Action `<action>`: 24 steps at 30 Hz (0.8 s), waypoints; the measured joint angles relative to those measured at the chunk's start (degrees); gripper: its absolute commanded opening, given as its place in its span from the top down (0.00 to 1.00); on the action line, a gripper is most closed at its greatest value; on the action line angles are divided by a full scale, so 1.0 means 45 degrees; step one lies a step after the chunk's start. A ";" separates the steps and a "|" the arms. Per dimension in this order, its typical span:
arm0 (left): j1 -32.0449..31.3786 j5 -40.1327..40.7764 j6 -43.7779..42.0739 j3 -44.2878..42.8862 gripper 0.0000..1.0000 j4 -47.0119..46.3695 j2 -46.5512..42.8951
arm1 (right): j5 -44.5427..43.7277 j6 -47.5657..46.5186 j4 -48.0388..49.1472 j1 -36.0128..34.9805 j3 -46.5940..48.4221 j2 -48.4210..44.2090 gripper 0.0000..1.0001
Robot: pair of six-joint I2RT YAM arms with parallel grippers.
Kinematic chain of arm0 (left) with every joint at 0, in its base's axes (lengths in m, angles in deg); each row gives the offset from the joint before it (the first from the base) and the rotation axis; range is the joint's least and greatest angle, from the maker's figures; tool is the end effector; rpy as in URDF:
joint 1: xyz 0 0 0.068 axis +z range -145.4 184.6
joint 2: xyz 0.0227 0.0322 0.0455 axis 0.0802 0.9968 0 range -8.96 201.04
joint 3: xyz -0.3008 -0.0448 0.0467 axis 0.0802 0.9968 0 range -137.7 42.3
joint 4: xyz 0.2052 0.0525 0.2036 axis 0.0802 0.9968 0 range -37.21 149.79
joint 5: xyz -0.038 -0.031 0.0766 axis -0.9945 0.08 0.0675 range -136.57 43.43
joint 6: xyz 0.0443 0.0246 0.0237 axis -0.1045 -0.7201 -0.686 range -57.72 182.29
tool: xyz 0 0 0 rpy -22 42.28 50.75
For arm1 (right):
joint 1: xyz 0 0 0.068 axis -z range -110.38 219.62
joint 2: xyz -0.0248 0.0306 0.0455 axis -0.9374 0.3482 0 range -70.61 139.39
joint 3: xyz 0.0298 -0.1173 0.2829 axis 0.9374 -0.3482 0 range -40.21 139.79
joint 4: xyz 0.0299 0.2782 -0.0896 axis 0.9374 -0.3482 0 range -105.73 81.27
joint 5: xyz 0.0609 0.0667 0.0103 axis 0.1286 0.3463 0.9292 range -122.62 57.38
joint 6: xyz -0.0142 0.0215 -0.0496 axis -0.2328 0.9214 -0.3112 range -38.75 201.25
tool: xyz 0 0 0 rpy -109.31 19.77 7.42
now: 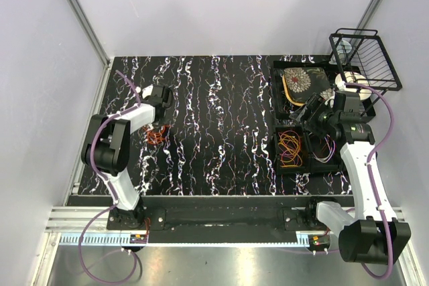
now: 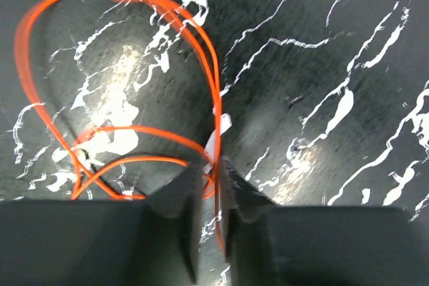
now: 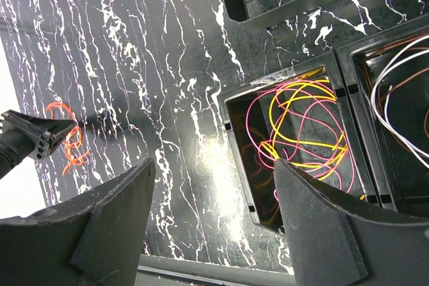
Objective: Untangle the cables
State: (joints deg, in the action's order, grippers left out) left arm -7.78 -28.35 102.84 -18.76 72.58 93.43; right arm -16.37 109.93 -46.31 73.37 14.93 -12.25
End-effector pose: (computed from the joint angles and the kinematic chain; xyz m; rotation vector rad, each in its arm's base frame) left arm 0.3807 -0.0712 0.1701 -0.7235 2.4502 0.0732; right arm 0.2292 -0.0041 0.3405 0.4989 2.2549 0.5490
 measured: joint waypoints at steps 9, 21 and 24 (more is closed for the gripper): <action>-0.0117 -0.0486 -0.0141 -0.0277 1.00 0.0083 0.0170 | 0.0306 0.0010 0.0053 0.0000 0.0000 0.0053 0.23; -0.3415 -0.5163 -0.1948 -0.3861 1.00 0.0612 -0.3832 | 0.5338 0.2744 0.3779 0.0000 -0.0510 -0.0627 0.20; -0.3604 -0.7524 -0.2040 -0.3876 1.00 -0.0199 -0.5265 | 0.6926 0.4571 0.6266 -0.0005 -0.1132 -0.0894 0.19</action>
State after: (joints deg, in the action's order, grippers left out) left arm -24.00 -62.20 93.66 -36.20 71.68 69.74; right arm 14.80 130.50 -18.11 73.35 9.84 -16.27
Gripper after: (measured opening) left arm 0.012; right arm 0.802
